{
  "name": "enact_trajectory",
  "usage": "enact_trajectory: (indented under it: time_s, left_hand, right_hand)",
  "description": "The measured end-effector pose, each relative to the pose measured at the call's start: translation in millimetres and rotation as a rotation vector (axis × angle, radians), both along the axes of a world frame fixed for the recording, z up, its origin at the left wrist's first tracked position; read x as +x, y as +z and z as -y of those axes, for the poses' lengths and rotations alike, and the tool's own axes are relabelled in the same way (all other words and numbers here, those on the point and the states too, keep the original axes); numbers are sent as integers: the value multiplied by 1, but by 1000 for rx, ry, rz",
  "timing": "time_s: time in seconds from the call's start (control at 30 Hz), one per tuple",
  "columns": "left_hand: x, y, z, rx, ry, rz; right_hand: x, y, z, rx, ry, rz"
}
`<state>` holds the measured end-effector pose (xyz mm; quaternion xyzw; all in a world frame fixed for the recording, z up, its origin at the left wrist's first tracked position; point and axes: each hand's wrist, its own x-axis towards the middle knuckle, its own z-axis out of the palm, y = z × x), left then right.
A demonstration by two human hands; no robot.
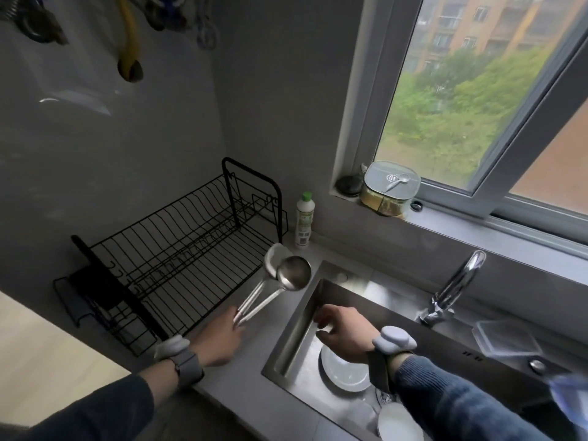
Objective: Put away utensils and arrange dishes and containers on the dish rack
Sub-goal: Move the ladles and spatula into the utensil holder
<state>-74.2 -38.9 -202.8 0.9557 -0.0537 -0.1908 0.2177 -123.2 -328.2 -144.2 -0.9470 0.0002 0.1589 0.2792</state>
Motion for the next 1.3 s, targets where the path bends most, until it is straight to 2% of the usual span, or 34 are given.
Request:
enact_trajectory:
  time_s: [0.3,0.37,0.43,0.53,0.73,0.93,1.0,1.2,1.3]
  left_hand:
    - [-80,8,73,-300,-257,1]
    - [-86,12,94,-331,-345,12]
    - [-88,11,109,-348,-403,-20]
    - [-91,11,133,-296,-538,-44]
    - [-93,15,174,-289,-727,-140]
    - [-98,33,228,-275,-874,-111]
    - [-99,43,250,-211,-974,-54]
    - [-99,73,321,-102,-1085,91]
    - [-99,90,355,-149,-1111,178]
  right_hand:
    - [-44,-29,11,124,-226,-164]
    - [-55,-32,18,285,-408,-184]
    - [-66,-36,23,562,-653,-225]
    - [-92,-44,35,859,-958,-210]
    - [-126,-51,58,1152,-1305,-107]
    - [-149,-47,93,1215,-1442,90]
    - [-159,-41,107,1202,-1451,161]
    - [-174,-4,158,1040,-1441,345]
    - [-180,11,183,922,-1428,412]
